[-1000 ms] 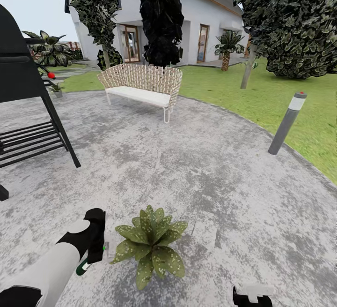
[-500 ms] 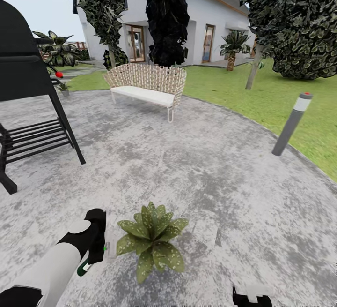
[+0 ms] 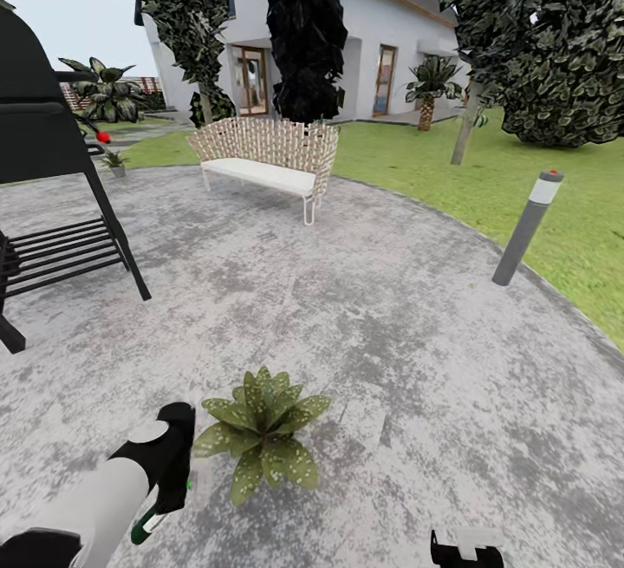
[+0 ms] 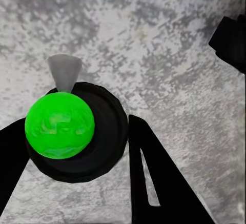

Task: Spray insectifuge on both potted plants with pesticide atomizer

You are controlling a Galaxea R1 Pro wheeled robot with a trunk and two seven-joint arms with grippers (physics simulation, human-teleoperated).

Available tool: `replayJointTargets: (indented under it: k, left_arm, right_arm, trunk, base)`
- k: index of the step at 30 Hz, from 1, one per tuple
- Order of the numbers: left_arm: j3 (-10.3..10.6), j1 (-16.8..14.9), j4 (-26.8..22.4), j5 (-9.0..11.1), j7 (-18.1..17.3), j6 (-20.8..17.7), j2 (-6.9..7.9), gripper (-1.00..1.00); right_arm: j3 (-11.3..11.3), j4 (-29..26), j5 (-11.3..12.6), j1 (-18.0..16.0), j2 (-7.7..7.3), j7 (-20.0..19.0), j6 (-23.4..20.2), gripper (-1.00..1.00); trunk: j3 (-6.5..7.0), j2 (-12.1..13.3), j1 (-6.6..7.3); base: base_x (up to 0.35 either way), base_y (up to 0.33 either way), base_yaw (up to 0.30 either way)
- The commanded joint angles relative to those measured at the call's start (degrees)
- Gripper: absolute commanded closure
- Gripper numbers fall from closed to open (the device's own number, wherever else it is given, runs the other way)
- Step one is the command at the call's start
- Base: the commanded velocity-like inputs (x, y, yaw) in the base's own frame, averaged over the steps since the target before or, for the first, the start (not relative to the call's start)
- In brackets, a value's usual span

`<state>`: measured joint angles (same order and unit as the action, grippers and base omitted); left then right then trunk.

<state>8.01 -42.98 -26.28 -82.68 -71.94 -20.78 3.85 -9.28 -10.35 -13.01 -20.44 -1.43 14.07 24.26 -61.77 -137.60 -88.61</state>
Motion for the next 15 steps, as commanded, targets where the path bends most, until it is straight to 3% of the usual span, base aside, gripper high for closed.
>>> replayJointTargets:
  k: [1,4,11,15]
  left_arm:
    - [0.3,0.4,1.4,0.0,0.0,-0.6,-0.15,1.0]
    - [0.3,1.3,2.9,0.0,1.8,-0.5,-0.32,1.0]
    - [-0.4,1.8,2.0,0.9,2.0,-0.6,-0.54,1.0]
    - [-0.4,1.8,1.9,2.7,2.4,-0.6,-0.4,1.0]
  right_arm:
    - [-0.4,0.1,-0.6,0.0,0.02,0.2,0.2,-1.0]
    - [-0.4,0.1,-0.6,0.0,-0.12,0.1,0.1,-1.0]
    - [-0.4,0.1,-0.6,0.0,-0.35,0.1,0.1,-1.0]
    - [-0.4,0.1,-0.6,0.0,-0.02,0.1,0.2,-1.0]
  trunk:
    - [-0.04,0.0,0.01]
    - [-0.04,0.0,0.01]
    - [-0.04,0.0,0.01]
    - [-0.04,0.0,0.01]
  base:
    - [0.003,-0.007,0.0]
    - [0.001,-0.001,0.0]
    - [0.0,0.0,0.0]
    - [0.0,0.0,0.0]
